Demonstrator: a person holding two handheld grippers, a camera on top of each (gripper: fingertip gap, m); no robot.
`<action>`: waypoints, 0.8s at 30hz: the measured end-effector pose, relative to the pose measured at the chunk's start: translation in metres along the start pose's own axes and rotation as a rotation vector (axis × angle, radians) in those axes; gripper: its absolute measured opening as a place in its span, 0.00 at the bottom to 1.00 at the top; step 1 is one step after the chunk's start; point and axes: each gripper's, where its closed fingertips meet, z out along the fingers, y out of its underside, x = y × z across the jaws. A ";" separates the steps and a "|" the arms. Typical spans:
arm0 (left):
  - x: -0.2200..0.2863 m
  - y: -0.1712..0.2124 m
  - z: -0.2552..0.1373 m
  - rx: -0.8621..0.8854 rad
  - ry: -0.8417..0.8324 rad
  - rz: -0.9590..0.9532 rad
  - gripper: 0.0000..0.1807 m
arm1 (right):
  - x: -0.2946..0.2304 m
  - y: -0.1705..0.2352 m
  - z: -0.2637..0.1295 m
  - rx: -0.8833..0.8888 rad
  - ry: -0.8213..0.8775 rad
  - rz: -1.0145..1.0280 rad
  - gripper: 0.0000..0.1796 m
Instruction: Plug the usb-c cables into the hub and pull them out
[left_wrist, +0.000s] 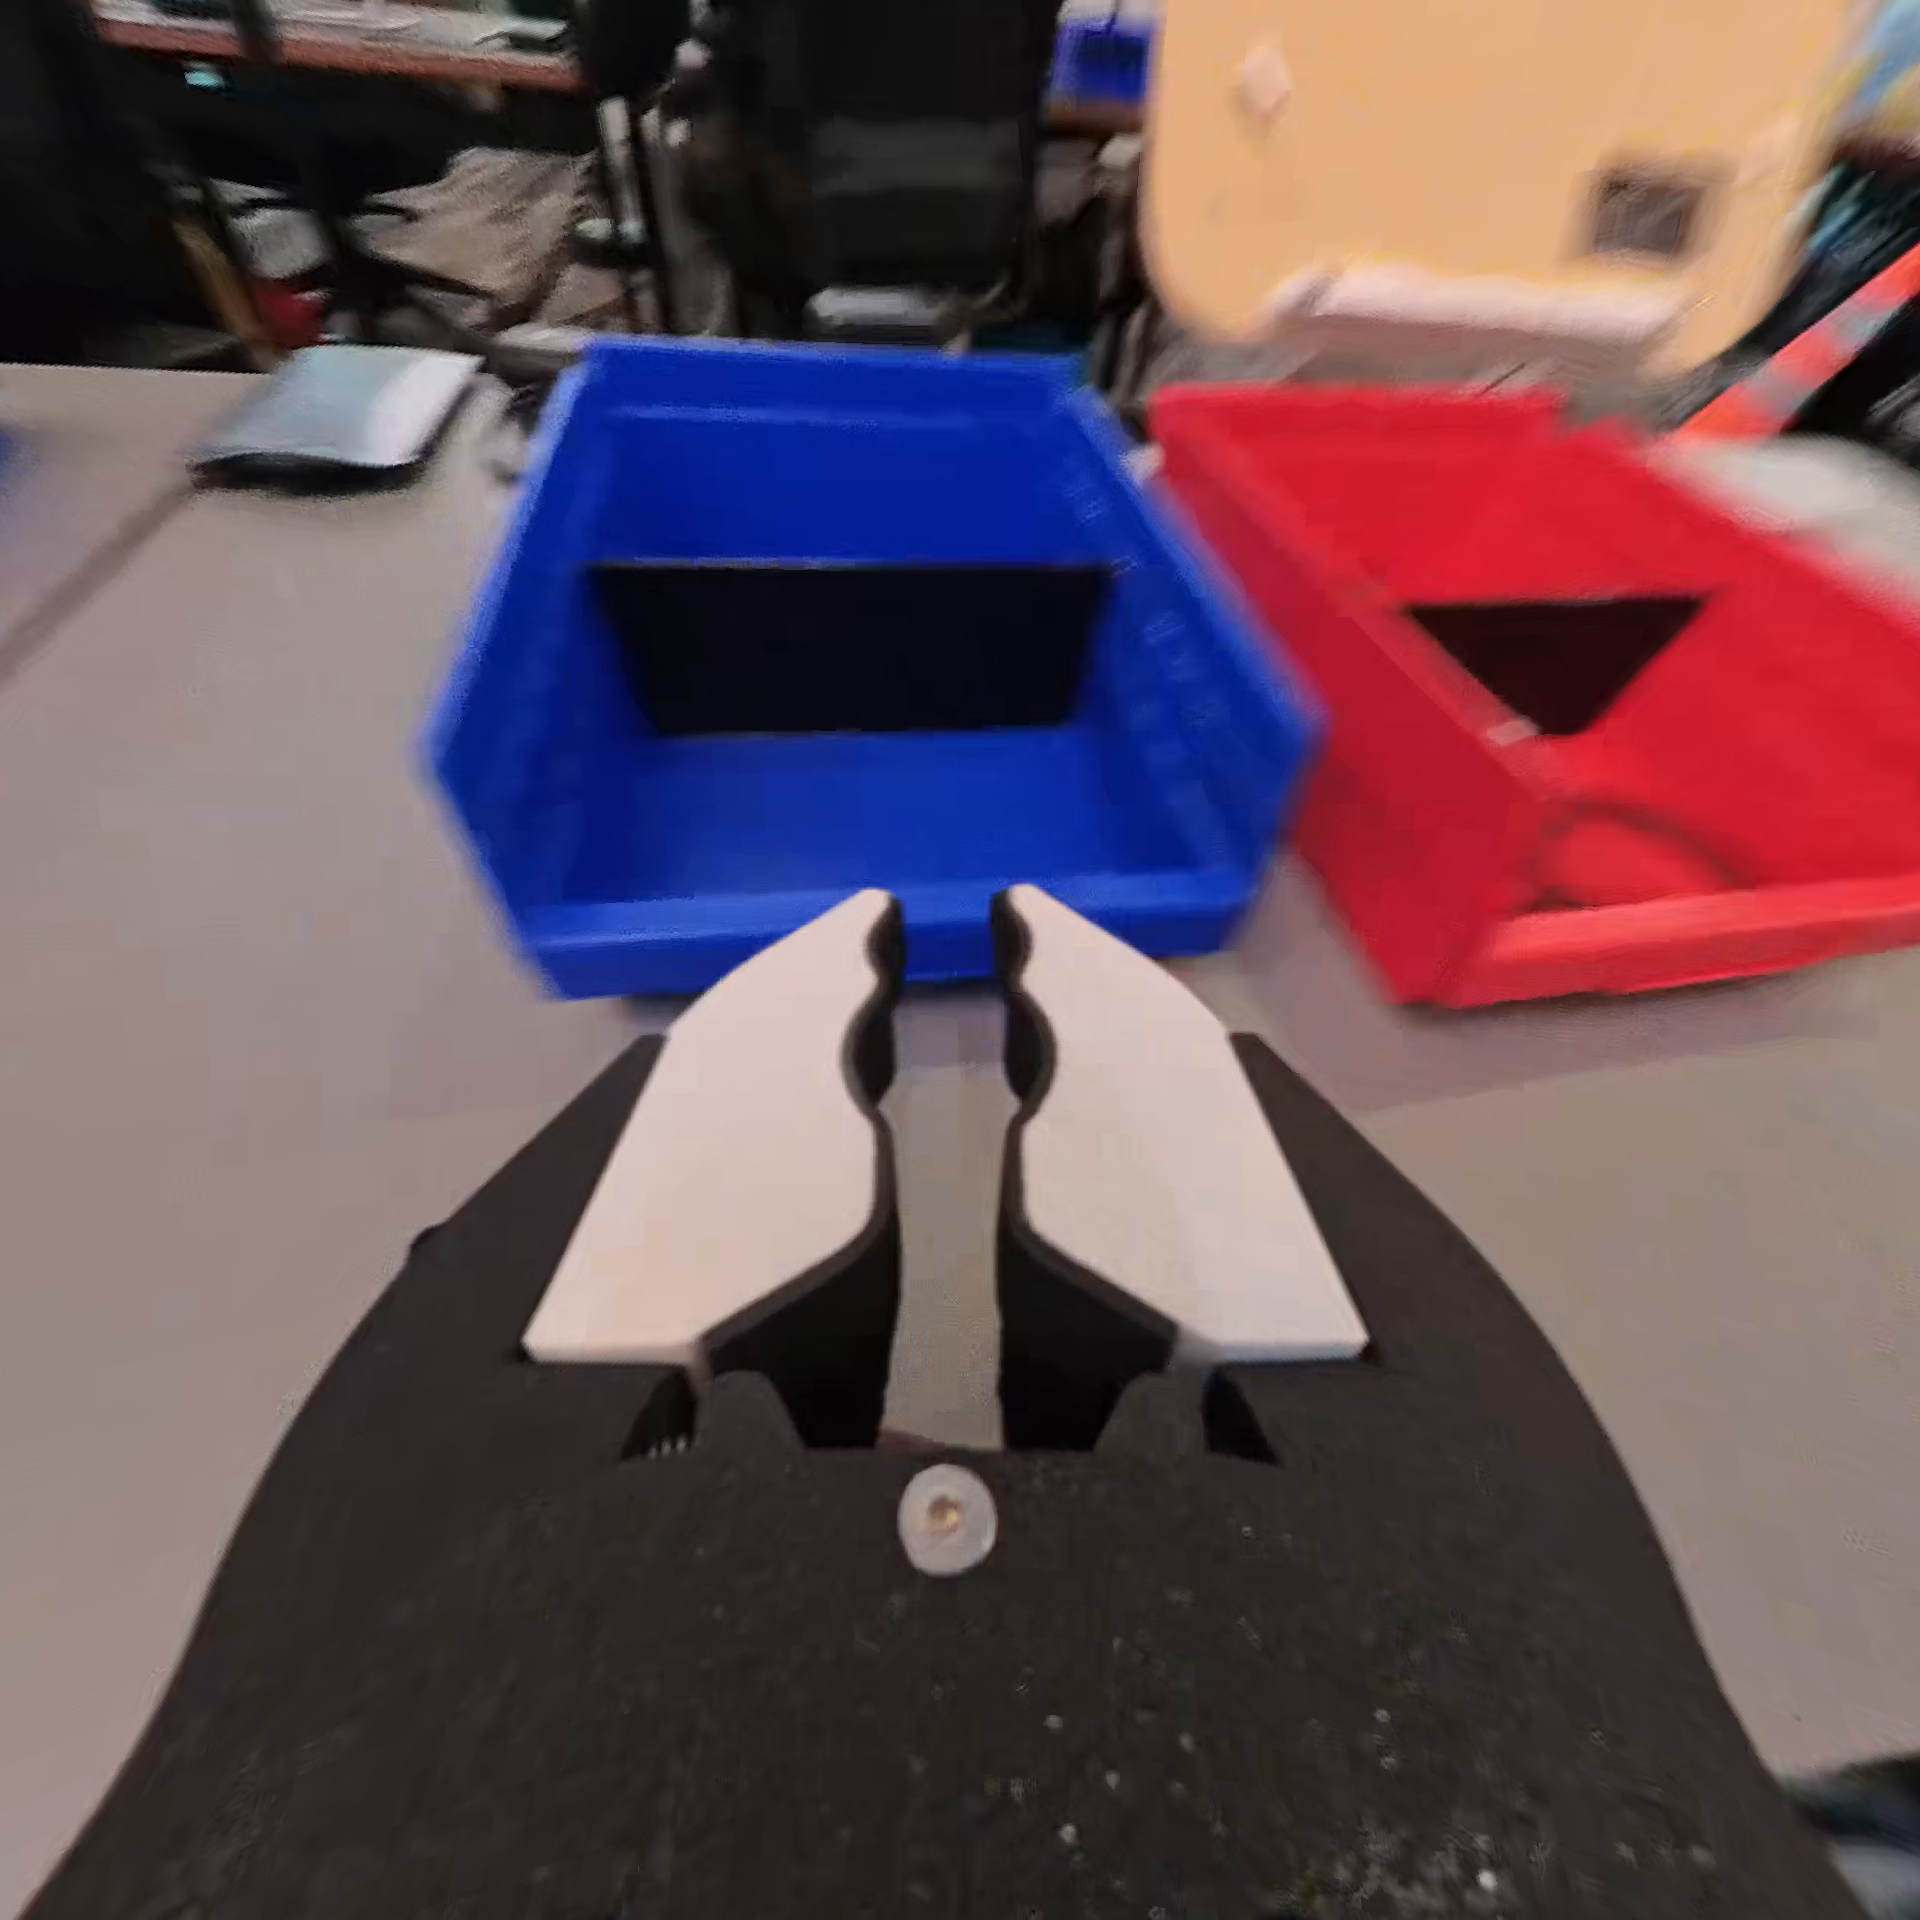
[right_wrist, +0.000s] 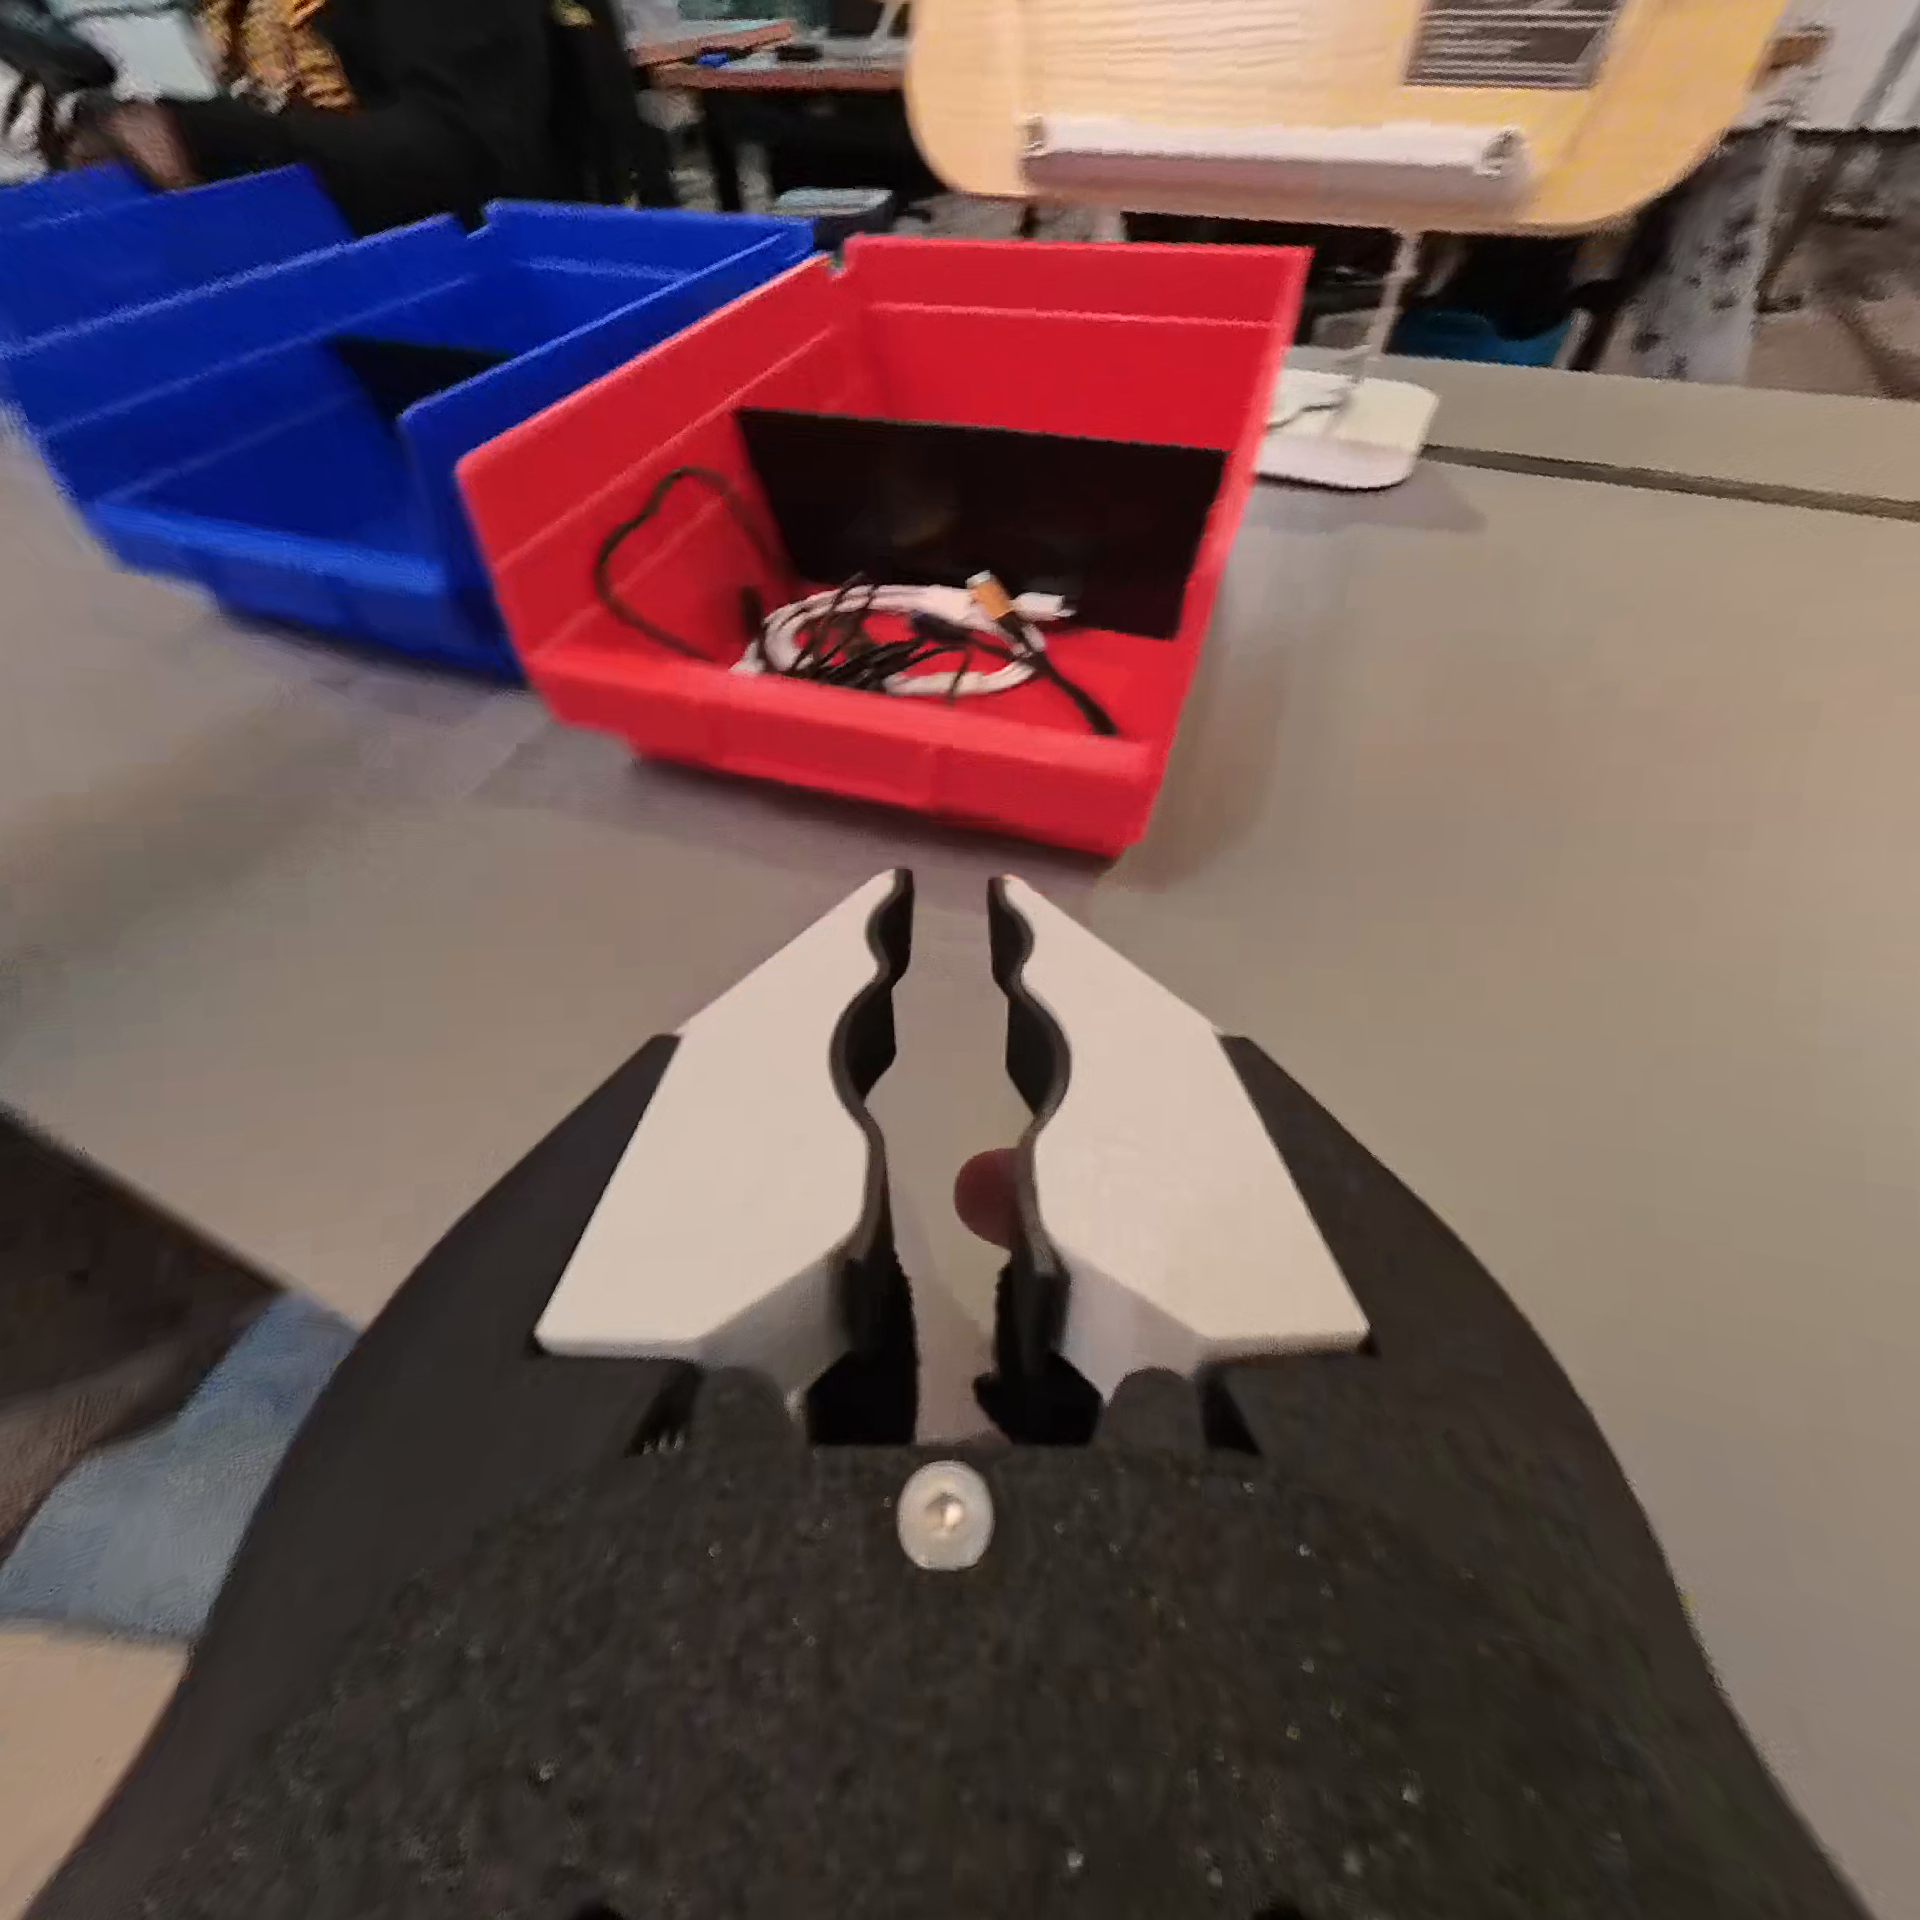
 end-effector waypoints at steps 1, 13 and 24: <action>-0.026 0.008 0.001 -0.039 -0.064 0.047 0.06 | -0.011 0.005 -0.003 -0.010 -0.037 -0.019 0.07; -0.134 0.016 0.075 -0.154 -0.176 0.013 0.06 | -0.082 0.002 0.054 -0.127 -0.293 -0.022 0.05; -0.089 0.043 0.010 -0.173 -0.223 -0.019 0.02 | -0.170 -0.027 0.122 -0.113 -0.288 -0.024 0.05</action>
